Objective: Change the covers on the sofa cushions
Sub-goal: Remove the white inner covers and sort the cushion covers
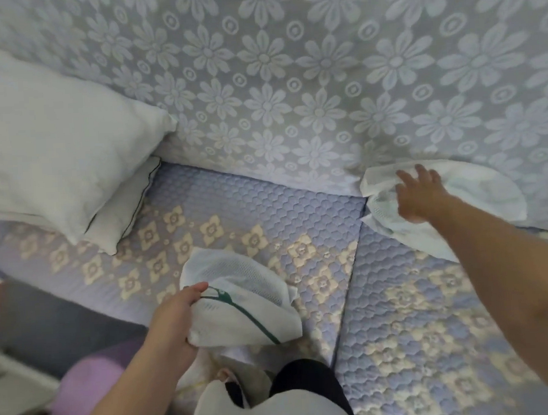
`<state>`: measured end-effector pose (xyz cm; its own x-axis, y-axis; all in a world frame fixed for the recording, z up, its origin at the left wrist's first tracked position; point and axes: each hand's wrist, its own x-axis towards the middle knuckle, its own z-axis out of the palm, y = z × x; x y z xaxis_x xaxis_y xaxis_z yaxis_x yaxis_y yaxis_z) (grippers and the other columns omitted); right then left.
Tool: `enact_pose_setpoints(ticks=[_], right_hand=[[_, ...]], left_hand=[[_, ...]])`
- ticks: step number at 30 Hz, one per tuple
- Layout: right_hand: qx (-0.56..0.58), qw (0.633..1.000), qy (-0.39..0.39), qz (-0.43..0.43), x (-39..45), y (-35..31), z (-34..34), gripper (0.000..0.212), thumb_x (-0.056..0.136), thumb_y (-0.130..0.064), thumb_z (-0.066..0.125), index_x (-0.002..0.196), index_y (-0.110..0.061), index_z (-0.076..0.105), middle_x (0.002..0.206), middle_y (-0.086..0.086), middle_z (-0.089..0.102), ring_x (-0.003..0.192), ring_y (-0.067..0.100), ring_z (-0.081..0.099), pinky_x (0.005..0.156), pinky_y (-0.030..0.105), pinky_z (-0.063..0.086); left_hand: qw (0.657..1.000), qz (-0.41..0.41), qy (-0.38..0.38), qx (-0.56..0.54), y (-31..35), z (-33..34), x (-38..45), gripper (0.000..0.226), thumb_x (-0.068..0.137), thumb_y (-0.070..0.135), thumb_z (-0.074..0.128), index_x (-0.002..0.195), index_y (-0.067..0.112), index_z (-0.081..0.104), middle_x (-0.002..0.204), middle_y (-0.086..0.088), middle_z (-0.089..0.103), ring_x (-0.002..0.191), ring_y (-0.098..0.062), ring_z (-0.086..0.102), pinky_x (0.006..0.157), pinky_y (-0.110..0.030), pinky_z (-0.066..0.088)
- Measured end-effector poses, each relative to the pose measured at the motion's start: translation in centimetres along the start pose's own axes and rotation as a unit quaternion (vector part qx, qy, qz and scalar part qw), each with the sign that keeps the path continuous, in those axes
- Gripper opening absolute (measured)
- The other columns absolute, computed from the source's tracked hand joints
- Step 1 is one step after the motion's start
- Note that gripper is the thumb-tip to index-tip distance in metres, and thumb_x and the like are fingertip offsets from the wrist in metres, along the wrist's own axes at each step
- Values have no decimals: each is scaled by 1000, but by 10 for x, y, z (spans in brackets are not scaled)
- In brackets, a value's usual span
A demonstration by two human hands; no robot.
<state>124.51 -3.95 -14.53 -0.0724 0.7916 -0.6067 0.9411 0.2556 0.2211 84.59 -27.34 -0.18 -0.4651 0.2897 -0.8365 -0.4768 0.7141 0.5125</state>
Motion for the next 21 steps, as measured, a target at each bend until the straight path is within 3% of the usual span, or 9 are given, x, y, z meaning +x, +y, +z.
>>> enact_pose_setpoints(ticks=[3,5,8,11,14,16,19,20,21], right_hand=[[149,977,152,30,-11,-13,11,40,88,-3,52,127,-4,61,130,17,58,127,36,50,116,50,28],[362,909,183,94,-40,-33,14,33,85,5,50,115,-4,61,113,19,64,106,39,59,96,43,45],[497,834,149,188,-102,-79,27,31,87,5,44,111,-13,51,111,20,62,99,40,59,80,39,41],[539,787,100,282,-163,-119,58,28,91,1,41,115,-13,49,114,27,62,102,43,60,86,44,45],[572,736,17,362,-206,-147,74,29,101,-16,37,126,-6,49,124,30,58,110,44,57,95,46,45],[604,717,-35,346,-218,-152,76,51,104,-39,44,128,5,54,129,27,58,113,41,56,99,45,45],[695,647,-126,287,-244,-158,51,92,74,-73,71,132,-3,57,133,11,61,116,33,60,101,45,48],[711,636,-146,261,-253,-159,38,95,66,-72,79,130,-5,60,129,9,65,113,31,64,98,45,51],[717,637,-155,236,-265,-162,18,84,67,-62,84,125,-5,64,119,10,71,105,29,69,89,42,56]], left_hand=[[1000,-2,13,19,-7,-9,-1,16,96,10,60,103,7,74,93,-14,78,89,-36,72,76,-44,59],[1000,-2,12,28,-12,-15,-2,15,96,10,59,100,8,73,85,-13,77,83,-35,71,74,-44,58],[998,7,16,54,-23,-38,7,18,93,15,68,107,5,73,96,-18,77,89,-39,72,86,-55,57],[991,44,33,124,-34,-58,20,15,94,20,70,106,11,74,103,-17,75,93,-38,71,91,-56,57],[978,64,75,185,-44,-79,30,43,94,16,69,135,16,57,128,-15,63,104,-36,65,91,-52,56],[991,9,85,104,-46,-90,39,51,93,11,70,139,8,49,128,-19,61,100,-38,65,78,-49,58],[991,-133,-24,3,-41,-114,34,26,100,13,62,121,-1,59,111,-23,68,91,-38,66,72,-50,55],[990,-137,-42,13,-39,-123,33,22,102,15,59,117,0,60,108,-23,68,90,-38,66,73,-50,54],[991,-121,-53,17,-37,-133,31,21,102,16,57,116,0,61,107,-22,69,90,-37,67,73,-49,54]])
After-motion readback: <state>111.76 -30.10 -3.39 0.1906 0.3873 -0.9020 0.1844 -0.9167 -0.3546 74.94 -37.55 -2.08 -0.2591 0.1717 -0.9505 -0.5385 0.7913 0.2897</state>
